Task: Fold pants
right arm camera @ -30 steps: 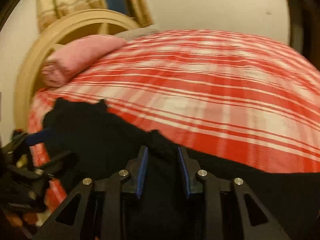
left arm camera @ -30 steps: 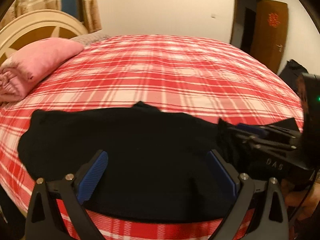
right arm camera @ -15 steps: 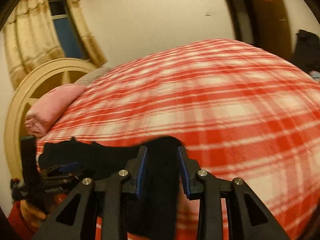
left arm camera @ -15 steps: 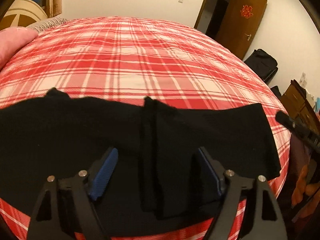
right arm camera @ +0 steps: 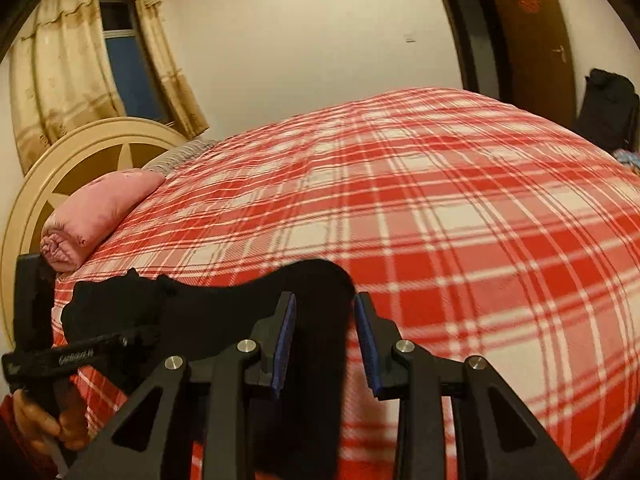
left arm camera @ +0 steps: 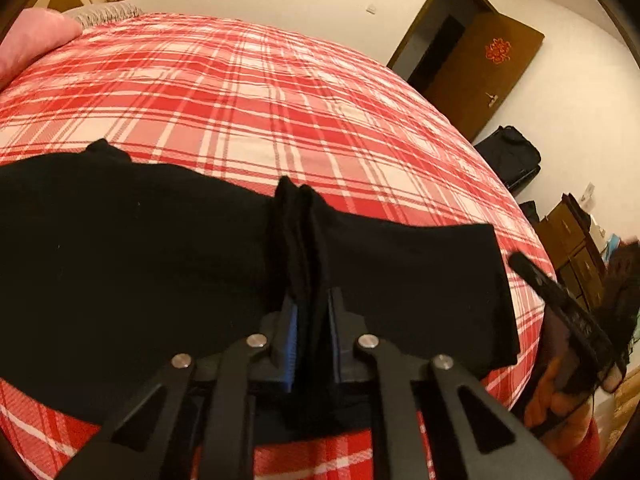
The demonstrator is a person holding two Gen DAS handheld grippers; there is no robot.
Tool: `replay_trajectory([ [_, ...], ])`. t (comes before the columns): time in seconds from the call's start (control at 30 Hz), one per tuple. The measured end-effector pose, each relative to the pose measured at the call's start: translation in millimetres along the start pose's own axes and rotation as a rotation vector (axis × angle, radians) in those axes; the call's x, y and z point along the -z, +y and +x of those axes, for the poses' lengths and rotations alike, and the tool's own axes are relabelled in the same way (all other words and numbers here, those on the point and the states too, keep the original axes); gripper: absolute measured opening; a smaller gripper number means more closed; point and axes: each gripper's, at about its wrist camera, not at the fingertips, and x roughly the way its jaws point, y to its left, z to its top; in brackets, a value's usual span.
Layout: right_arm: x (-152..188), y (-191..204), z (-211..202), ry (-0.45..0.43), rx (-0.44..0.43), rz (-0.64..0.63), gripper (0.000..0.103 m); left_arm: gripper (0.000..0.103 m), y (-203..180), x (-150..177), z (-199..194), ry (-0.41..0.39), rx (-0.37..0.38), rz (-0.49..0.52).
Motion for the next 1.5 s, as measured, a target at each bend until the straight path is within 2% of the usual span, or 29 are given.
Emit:
replay_trajectory([
  [0.07,-1.8,3.3,14.8,0.025,-0.019,-0.02,0.033,0.012,-2.9,2.4,-4.8,-0.007,0.0,0.007],
  [0.17,6.7,3.1,51.1,0.14,-0.088,0.01,0.035,0.012,1.9,1.6,-8.4,-0.021,-0.022,-0.002],
  [0.27,11.5,11.5,53.9,0.098,-0.089,-0.026,0.051,0.013,14.1,3.1,-4.1,0.002,-0.031,-0.041],
  [0.33,8.8,17.5,50.2,0.107,-0.093,-0.064,0.052,0.013,17.7,3.6,-5.0,0.001,-0.016,-0.059],
  [0.47,-1.2,2.3,12.1,0.038,-0.123,0.005,0.052,0.013,17.2,1.9,-11.6,-0.01,-0.03,-0.031],
  [0.53,-1.3,0.3,-5.1,0.047,-0.14,-0.005,0.052,0.013,21.3,0.0,-16.5,-0.025,-0.039,-0.038],
  [0.63,10.4,4.5,-23.0,0.08,-0.197,0.005,0.052,0.013,31.3,-1.6,-17.6,-0.032,-0.067,-0.054],
  [0.73,30.4,19.3,-19.8,0.128,-0.216,-0.033,0.052,0.011,41.5,-0.1,-12.1,-0.016,-0.072,-0.083],
  [0.8,51.9,22.6,5.1,0.246,-0.234,0.001,0.053,0.011,39.2,-0.8,-15.8,-0.027,-0.084,-0.066],
  [0.87,56.6,24.9,2.9,0.201,-0.232,0.009,0.053,0.011,35.1,-1.8,-22.3,-0.049,-0.121,-0.032],
  [0.93,49.3,27.7,2.8,0.223,-0.241,-0.01,0.053,0.013,33.7,-2.4,-28.4,-0.069,-0.132,-0.014],
  [1.0,36.8,21.2,-8.4,0.164,-0.267,0.027,0.053,0.015,31.1,-5.0,-33.9,-0.091,-0.138,0.008],
  [1.07,21.5,12.8,-15.6,0.097,-0.241,0.037,0.053,0.021,23.6,-8.4,-36.6,-0.111,-0.135,0.043],
  [1.17,-1.3,-0.1,-7.4,0.058,-0.112,0.017,0.051,0.021,8.2,-11.6,-35.3,-0.12,-0.114,0.103],
  [1.27,-12.3,2.4,17.8,0.09,-0.054,-0.042,0.028,0.021,-12.6,-8.7,-26.2,-0.104,-0.073,0.157],
  [1.33,-12.3,7.6,37.5,0.125,0.025,-0.097,0.028,0.025,-22.8,-5.3,-17.9,-0.085,-0.065,0.188],
  [1.4,-4.5,4.8,57.4,0.192,0.109,-0.109,0.028,0.029,-30.7,-0.7,-3.1,-0.053,-0.116,0.226],
  [1.5,-1.7,4.6,60.1,0.177,0.133,-0.099,0.028,0.03,-31.1,2.1,8.4,-0.024,-0.145,0.237],
])
